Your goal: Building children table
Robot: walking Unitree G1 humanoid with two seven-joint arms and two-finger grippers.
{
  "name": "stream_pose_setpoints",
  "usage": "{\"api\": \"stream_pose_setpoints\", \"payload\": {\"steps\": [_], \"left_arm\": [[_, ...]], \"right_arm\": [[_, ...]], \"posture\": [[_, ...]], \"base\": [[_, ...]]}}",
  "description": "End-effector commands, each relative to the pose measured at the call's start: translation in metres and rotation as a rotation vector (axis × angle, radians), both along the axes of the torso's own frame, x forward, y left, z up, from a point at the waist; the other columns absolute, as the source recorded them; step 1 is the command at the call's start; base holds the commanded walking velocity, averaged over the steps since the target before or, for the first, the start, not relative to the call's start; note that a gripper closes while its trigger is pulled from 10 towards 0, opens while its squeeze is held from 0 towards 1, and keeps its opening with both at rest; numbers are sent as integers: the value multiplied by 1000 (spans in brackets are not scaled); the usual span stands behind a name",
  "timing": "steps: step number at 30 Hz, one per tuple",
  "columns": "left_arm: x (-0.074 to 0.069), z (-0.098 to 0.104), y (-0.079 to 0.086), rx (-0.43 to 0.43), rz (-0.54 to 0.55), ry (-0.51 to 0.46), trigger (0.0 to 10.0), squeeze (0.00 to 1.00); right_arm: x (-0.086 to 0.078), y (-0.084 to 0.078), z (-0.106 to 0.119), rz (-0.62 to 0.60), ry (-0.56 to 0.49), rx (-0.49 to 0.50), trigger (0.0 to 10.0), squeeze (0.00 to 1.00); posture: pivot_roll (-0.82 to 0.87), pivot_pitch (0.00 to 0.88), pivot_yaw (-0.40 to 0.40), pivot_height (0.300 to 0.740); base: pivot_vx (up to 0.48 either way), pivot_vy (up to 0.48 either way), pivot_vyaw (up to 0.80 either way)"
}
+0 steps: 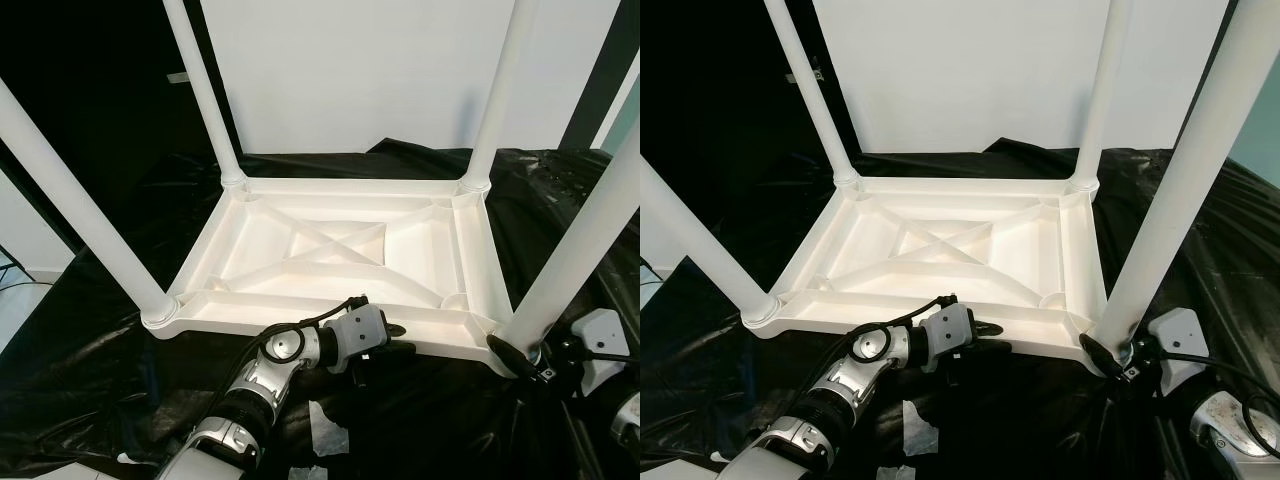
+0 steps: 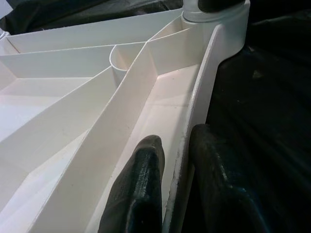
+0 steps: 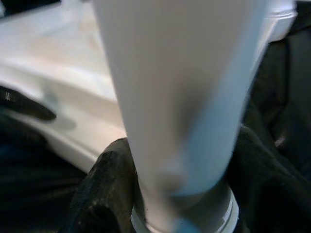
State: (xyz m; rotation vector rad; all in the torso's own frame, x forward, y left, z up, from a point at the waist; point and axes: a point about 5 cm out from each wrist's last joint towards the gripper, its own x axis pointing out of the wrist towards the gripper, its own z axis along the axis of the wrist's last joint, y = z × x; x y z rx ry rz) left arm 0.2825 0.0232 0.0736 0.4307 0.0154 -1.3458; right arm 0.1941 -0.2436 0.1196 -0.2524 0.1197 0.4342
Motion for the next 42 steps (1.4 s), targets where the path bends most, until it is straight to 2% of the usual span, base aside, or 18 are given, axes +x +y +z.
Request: {"api": "stream_pose_setpoints", "payload": {"steps": [1, 5, 7, 8, 9, 11, 14, 17, 20, 21, 22, 23, 27, 28, 30, 34, 35, 42], "left_arm": [[-11, -35, 10, 91, 135, 113, 10000, 0], [-11, -36, 11, 90, 139, 114, 10000, 0], [-11, -36, 10, 88, 141, 114, 10000, 0], [-11, -36, 10, 88, 141, 114, 10000, 0], [-11, -36, 9, 84, 143, 115, 10000, 0], [-11, -36, 9, 84, 143, 115, 10000, 0], [-11, -36, 9, 80, 149, 115, 10000, 0], [-11, -37, 12, 88, 149, 115, 10000, 0], [-11, -36, 12, 89, 146, 114, 10000, 0], [-10, -35, 11, 88, 145, 113, 10000, 0], [-10, -35, 11, 87, 145, 113, 10000, 0], [-9, -34, 10, 86, 144, 111, 10000, 0], [-9, -34, 9, 84, 145, 109, 10000, 0], [-9, -34, 9, 84, 146, 109, 10000, 0], [-9, -34, 9, 84, 147, 110, 10000, 0], [-9, -35, 9, 85, 149, 111, 10000, 0], [-9, -35, 10, 84, 153, 110, 10000, 0], [-10, -36, 11, 85, 150, 114, 10000, 0]], "right_arm": [[-2, 13, -14, -37, 22, 69, 0, 0], [-2, 22, -17, -104, 3, 91, 0, 0], [-3, 43, -23, -203, -14, 121, 0, 0], [-3, 43, -23, -203, -14, 121, 0, 0], [-7, 57, -28, -305, -42, 131, 0, 0], [-7, 57, -28, -305, -42, 131, 0, 0], [-9, 60, -30, -405, -69, 149, 0, 0], [-11, 47, -27, -604, -124, 180, 0, 0], [-10, 45, -29, -662, -130, 181, 0, 0], [-9, 49, -30, -645, -118, 183, 1804, 0], [-9, 52, -31, -631, -109, 184, 1804, 0], [-8, 53, -30, -618, -108, 179, 10000, 0], [-5, 55, -29, -598, -122, 148, 10000, 20], [-2, 56, -28, -557, -128, 138, 10000, 1000], [3, 58, -26, -443, -123, 114, 10000, 1000], [4, 55, -22, -357, -115, 87, 10000, 1000], [4, 51, -19, -316, -115, 73, 10000, 0], [3, 35, -12, -140, -87, 32, 10000, 0]], "posture": [[-96, 0, 59, 740], [-93, 0, 56, 740], [-91, 0, 52, 740], [-91, 0, 52, 740], [-83, 0, 43, 740], [-83, 0, 43, 740], [-84, 0, 44, 740], [-92, 0, 47, 740], [-94, 0, 50, 740], [-93, 0, 52, 740], [-93, 0, 52, 740], [-92, 0, 49, 740], [-92, 0, 49, 740], [-91, 0, 48, 740], [-92, 0, 47, 740], [-90, 0, 40, 740], [-89, 0, 37, 740], [-82, 0, 50, 740]], "base": [[0, 0, 0], [0, 0, 0], [0, 0, 0], [0, 0, 0], [0, 0, 0], [0, 0, 0], [0, 0, 0], [0, 0, 0], [0, 0, 0], [0, 0, 0], [0, 0, 0], [0, 0, 0], [0, 0, 0], [0, 0, 0], [0, 0, 0], [0, 0, 0], [0, 0, 0], [0, 0, 0]]}}
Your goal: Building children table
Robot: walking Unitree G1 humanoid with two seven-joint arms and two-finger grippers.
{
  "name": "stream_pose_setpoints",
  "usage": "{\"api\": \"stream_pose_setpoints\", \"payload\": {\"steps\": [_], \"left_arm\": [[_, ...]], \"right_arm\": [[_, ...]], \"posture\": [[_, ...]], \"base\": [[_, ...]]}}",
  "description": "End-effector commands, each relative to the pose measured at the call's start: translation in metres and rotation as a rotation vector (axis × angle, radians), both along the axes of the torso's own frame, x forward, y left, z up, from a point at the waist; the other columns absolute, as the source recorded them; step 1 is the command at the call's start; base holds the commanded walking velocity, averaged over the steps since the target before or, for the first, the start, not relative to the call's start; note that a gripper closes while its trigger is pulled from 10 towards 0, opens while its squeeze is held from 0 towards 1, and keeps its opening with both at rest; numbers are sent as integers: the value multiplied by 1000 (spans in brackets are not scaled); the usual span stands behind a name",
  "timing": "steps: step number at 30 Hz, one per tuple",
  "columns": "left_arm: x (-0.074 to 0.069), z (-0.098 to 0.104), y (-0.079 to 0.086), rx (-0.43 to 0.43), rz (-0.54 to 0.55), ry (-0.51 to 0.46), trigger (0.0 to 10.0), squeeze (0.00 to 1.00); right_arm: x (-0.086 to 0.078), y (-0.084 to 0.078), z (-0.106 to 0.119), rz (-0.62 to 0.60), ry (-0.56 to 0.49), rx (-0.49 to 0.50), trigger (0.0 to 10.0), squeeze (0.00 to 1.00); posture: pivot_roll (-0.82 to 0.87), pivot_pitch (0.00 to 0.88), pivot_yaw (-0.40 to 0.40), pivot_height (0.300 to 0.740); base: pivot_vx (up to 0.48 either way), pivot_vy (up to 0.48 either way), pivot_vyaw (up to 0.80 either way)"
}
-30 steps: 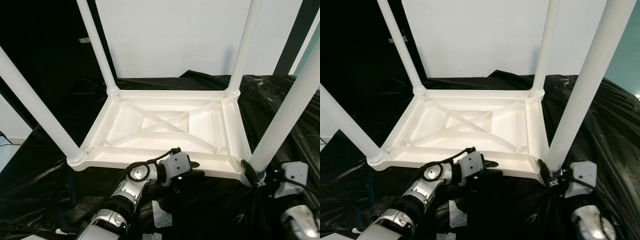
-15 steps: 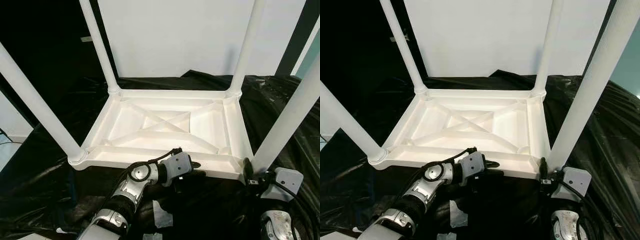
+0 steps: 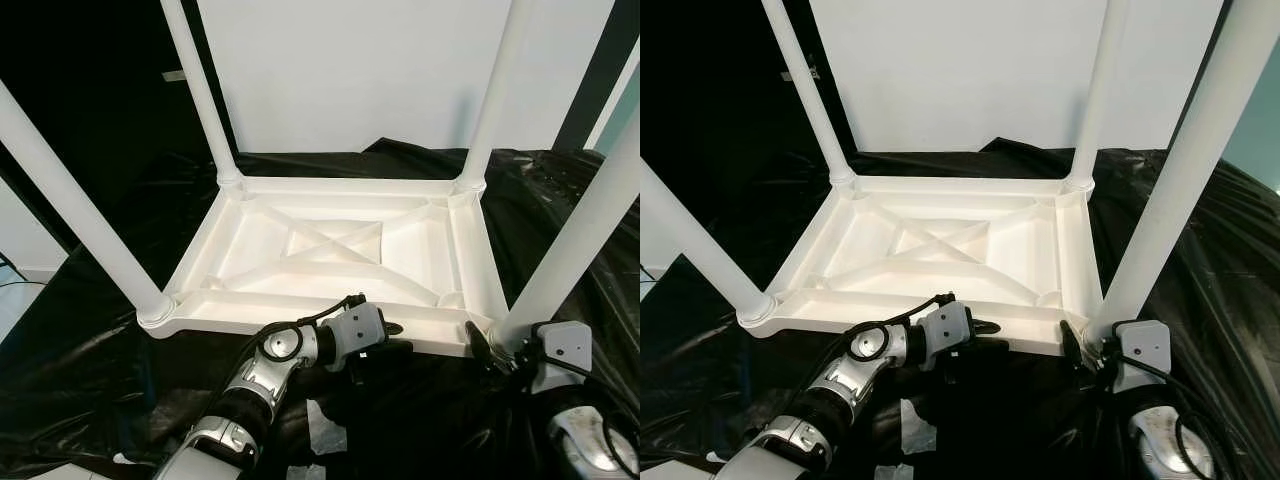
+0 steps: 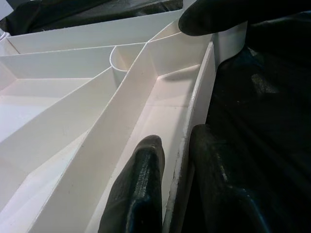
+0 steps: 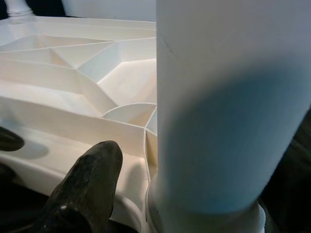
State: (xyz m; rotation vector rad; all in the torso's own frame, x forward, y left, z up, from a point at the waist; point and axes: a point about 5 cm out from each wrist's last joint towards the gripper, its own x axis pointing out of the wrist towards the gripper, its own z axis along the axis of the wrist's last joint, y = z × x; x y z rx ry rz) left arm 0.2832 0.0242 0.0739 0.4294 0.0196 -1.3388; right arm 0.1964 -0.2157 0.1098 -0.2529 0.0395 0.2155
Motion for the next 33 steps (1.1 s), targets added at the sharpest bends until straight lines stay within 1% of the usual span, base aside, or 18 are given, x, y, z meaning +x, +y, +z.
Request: {"api": "stream_pose_setpoints", "payload": {"steps": [1, 3, 7, 8, 11, 17, 18, 21, 22, 23, 24, 25, 26, 27, 28, 29, 31, 33], "left_arm": [[-11, -36, 10, 84, 142, 112, 10000, 0], [-10, -35, 11, 89, 140, 107, 10000, 0], [-6, -33, 12, 90, 144, 99, 10000, 0], [-6, -32, 13, 90, 145, 98, 10000, 0], [-6, -33, 13, 92, 144, 97, 10000, 0], [-8, -34, 12, 91, 142, 101, 10000, 0], [-8, -34, 12, 91, 142, 101, 10000, 0], [-8, -34, 12, 91, 141, 99, 10000, 0], [-8, -34, 12, 91, 141, 99, 10000, 0], [-8, -34, 12, 91, 144, 99, 10000, 0], [-8, -34, 12, 91, 144, 99, 10000, 0], [-8, -34, 13, 91, 145, 98, 10000, 0], [-8, -34, 13, 91, 145, 98, 10000, 0], [-8, -34, 13, 91, 145, 99, 10000, 0], [-8, -34, 13, 91, 145, 99, 10000, 0], [-8, -34, 13, 91, 145, 100, 10000, 0], [-9, -34, 13, 93, 144, 101, 10000, 0], [-9, -34, 13, 94, 143, 101, 10000, 0]], "right_arm": [[1, 7, -2, 68, 17, 24, 10000, 0], [1, 4, -7, 97, 40, 15, 10000, 0], [0, 0, -12, 111, 72, 17, 10000, 0], [0, -1, -14, 110, 76, 18, 0, 0], [-2, -5, -15, 101, 78, 30, 0, 0], [-3, -4, -17, 62, 73, 71, 0, 0], [-3, -2, -17, 39, 63, 83, 0, 0], [-4, 6, -21, -123, 22, 124, 0, 0], [-4, 6, -21, -123, 22, 124, 0, 0], [-6, 6, -28, -235, 26, 131, 0, 0], [-6, 6, -28, -235, 26, 131, 0, 0], [-9, 6, -32, -308, 33, 132, 0, 0], [-9, 6, -32, -308, 33, 132, 0, 0], [-12, 8, -38, -375, 43, 139, 0, 0], [-14, 11, -40, -410, 42, 146, 0, 0], [-14, 13, -39, -423, 31, 148, 0, 0], [-8, 10, -35, -427, -3, 115, 0, 0], [-5, 8, -34, -418, -11, 106, 0, 0]], "posture": [[-82, 0, 50, 740], [-70, 0, 51, 740], [-68, 0, 53, 740], [-67, 0, 54, 740], [-68, 0, 55, 740], [-70, 0, 55, 740], [-70, 0, 55, 740], [-64, 0, 51, 740], [-64, 0, 51, 740], [-62, 0, 50, 740], [-62, 0, 50, 740], [-60, 0, 51, 740], [-60, 0, 51, 740], [-58, 0, 52, 740], [-56, 0, 53, 740], [-57, 0, 54, 740], [-59, 0, 55, 740], [-60, 0, 57, 740]], "base": [[0, 0, 0], [0, 0, 0], [0, 0, 0], [0, 0, 0], [0, 0, 0], [0, 0, 0], [0, 0, 0], [0, 0, 0], [0, 0, 0], [0, 0, 0], [0, 0, 0], [0, 0, 0], [0, 0, 0], [0, 0, 0], [0, 0, 0], [0, 0, 0], [0, 0, 0], [0, 0, 0]]}}
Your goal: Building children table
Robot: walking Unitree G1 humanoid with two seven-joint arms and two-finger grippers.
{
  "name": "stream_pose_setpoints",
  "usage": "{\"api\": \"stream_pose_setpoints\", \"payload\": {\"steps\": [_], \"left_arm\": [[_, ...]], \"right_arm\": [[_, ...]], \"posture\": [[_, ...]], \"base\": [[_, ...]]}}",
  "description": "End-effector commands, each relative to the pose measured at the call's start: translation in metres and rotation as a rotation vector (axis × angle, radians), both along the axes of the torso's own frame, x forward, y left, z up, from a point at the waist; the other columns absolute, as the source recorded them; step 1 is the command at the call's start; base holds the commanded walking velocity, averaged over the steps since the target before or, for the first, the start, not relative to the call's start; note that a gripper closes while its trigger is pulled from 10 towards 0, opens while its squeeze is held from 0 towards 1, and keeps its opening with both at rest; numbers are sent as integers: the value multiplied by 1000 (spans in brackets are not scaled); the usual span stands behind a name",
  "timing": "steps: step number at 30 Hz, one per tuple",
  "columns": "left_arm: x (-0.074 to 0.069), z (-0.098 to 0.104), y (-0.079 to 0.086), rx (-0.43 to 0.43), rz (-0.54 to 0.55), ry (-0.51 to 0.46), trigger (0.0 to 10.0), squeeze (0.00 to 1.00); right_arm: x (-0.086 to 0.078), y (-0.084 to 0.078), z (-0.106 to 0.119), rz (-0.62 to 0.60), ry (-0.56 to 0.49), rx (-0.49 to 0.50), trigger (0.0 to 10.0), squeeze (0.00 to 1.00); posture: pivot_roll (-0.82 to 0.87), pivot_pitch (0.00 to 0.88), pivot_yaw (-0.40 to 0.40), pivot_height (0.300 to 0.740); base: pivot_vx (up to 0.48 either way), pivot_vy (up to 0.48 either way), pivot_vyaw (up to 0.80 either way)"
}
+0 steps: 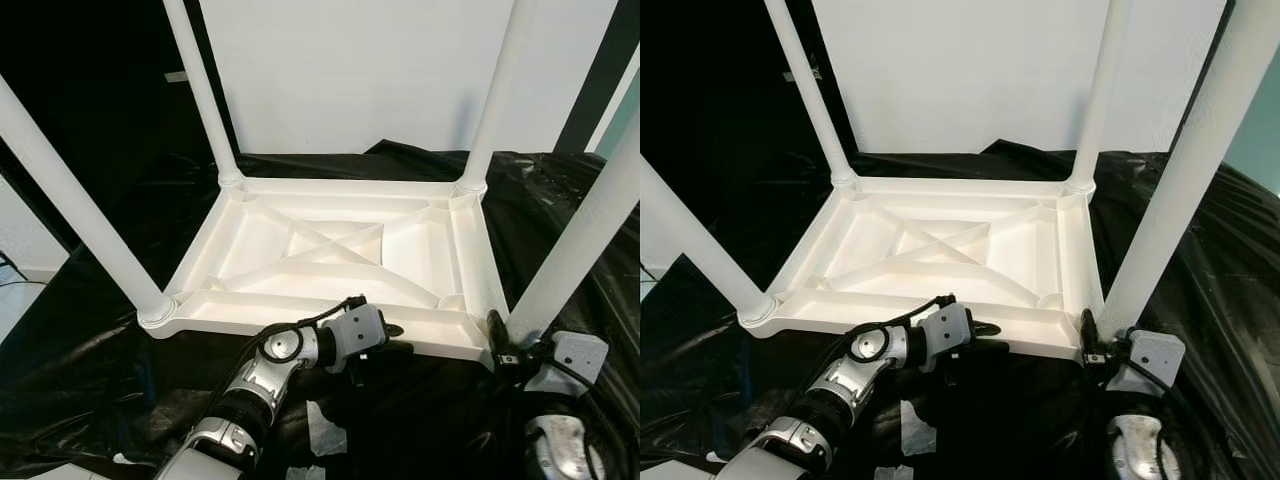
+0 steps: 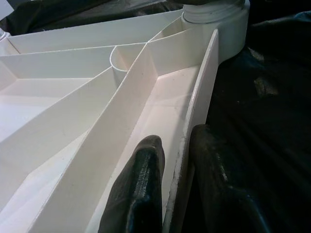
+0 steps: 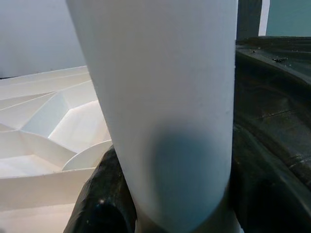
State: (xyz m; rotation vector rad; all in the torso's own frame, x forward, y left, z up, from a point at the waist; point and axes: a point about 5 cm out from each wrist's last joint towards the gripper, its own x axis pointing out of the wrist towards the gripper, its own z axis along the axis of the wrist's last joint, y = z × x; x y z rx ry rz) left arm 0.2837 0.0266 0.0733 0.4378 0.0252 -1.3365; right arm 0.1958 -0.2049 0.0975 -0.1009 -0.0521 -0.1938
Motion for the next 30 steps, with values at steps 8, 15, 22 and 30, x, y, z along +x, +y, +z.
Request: {"api": "stream_pose_setpoints", "payload": {"steps": [8, 15, 22, 30], "left_arm": [[-8, -32, 10, 83, 141, 98, 10000, 0], [-9, -33, 10, 77, 149, 102, 10000, 0], [-10, -33, 8, 77, 141, 104, 10000, 0], [-9, -32, 7, 78, 133, 102, 10000, 0]], "right_arm": [[8, -9, -16, 37, 116, -84, 10000, 1000], [5, 1, -18, 209, 132, -113, 10000, 0], [6, -17, -9, 310, 128, -211, 10000, 0], [9, -30, -3, 440, 163, -217, 10000, 0]], "posture": [[-54, 0, 52, 740], [-54, 0, 45, 740], [-72, 0, 55, 740], [-75, 0, 58, 740]], "base": [[0, 0, 0], [0, 0, 0], [0, 0, 0], [0, 0, 0]]}}
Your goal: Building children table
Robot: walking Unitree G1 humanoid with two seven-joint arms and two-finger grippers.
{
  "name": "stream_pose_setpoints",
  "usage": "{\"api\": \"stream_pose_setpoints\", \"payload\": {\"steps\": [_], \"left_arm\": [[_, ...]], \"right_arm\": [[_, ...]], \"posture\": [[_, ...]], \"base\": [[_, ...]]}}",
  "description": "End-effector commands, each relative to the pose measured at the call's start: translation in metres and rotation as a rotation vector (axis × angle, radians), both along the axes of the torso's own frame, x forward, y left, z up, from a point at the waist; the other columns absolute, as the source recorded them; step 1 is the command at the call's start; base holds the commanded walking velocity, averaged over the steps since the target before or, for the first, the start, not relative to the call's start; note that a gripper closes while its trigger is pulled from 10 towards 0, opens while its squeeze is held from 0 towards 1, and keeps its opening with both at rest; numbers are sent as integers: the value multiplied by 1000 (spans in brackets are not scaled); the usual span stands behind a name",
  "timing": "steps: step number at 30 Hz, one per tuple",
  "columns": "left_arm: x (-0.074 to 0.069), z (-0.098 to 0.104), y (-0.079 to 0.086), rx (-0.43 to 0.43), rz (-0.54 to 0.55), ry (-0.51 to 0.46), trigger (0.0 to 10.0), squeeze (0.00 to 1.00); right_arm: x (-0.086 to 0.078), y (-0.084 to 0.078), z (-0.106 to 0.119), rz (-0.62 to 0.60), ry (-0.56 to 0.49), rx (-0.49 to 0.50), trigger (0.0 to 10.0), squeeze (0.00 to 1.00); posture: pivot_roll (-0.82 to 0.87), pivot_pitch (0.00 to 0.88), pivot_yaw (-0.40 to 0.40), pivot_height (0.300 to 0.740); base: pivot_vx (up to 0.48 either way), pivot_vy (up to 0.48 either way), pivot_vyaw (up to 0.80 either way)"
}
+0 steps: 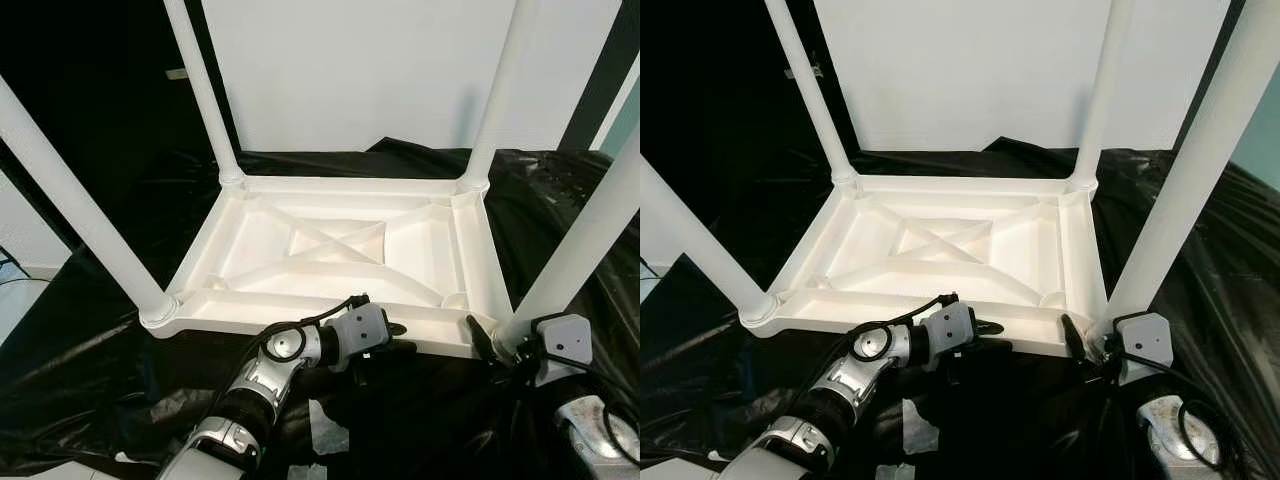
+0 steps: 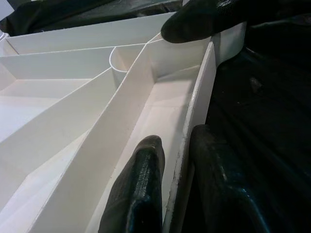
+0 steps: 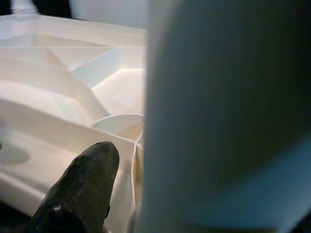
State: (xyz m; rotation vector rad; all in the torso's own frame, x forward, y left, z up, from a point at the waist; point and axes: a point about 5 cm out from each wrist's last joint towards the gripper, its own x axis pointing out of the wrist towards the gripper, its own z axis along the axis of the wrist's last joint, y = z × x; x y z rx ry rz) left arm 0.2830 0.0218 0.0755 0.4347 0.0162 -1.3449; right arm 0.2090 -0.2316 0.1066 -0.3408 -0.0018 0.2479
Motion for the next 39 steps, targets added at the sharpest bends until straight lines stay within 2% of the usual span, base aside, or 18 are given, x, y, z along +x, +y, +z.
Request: {"api": "stream_pose_setpoints", "payload": {"steps": [1, 2, 8, 11, 17, 18, 21, 22, 25, 31, 35, 36, 37, 38, 39], "left_arm": [[-8, -34, 12, 85, 142, 104, 10000, 0], [-8, -34, 12, 86, 143, 104, 10000, 0], [-9, -35, 13, 86, 150, 105, 10000, 0], [-9, -36, 14, 86, 155, 108, 10000, 0], [-9, -36, 13, 83, 158, 107, 10000, 0], [-9, -36, 13, 83, 158, 107, 10000, 0], [-9, -36, 13, 84, 155, 107, 10000, 0], [-9, -36, 13, 84, 155, 107, 10000, 0], [-10, -36, 13, 86, 153, 107, 10000, 0], [-10, -36, 13, 87, 153, 108, 10000, 0], [-9, -37, 14, 89, 154, 108, 10000, 0], [-9, -37, 14, 89, 154, 107, 10000, 0], [-9, -36, 13, 89, 154, 107, 10000, 0], [-9, -36, 13, 89, 154, 107, 10000, 0], [-9, -36, 13, 87, 155, 107, 10000, 0]], "right_arm": [[-4, -4, -13, 15, 82, 11, 10000, 0], [-4, -5, -13, 30, 88, 14, 0, 0], [-6, -5, -15, 60, 103, 43, 0, 0], [-5, -3, -17, 11, 100, 106, 0, 0], [-6, 7, -24, -193, 54, 198, 0, 0], [-6, 7, -24, -193, 54, 198, 0, 0], [-10, 11, -30, -368, 25, 197, 0, 0], [-10, 11, -30, -368, 25, 197, 0, 0], [-12, 13, -35, -481, 6, 244, 0, 0], [-11, 19, -38, -519, 1, 268, 0, 0], [-7, 17, -37, -510, 1, 252, 0, 0], [-5, 16, -35, -494, 1, 240, 3922, 0], [-3, 16, -34, -482, 1, 231, 9216, 78], [-3, 16, -34, -482, 1, 231, 9216, 78], [-1, 16, -32, -469, -1, 249, 10000, 1000]], "posture": [[-75, 0, 58, 740], [-72, 0, 56, 740], [-63, 0, 51, 740], [-60, 0, 45, 740], [-60, 0, 40, 740], [-60, 0, 40, 740], [-64, 0, 43, 740], [-64, 0, 43, 740], [-63, 0, 42, 740], [-62, 0, 49, 740], [-62, 0, 47, 740], [-62, 0, 46, 740], [-63, 0, 45, 740], [-63, 0, 45, 740], [-64, 0, 42, 740]], "base": [[0, 0, 0], [0, 0, 0], [0, 0, 0], [0, 0, 0], [0, 0, 0], [0, 0, 0], [0, 0, 0], [0, 0, 0], [0, 0, 0], [0, 0, 0], [0, 0, 0], [0, 0, 0], [0, 0, 0], [0, 0, 0], [0, 0, 0]]}}
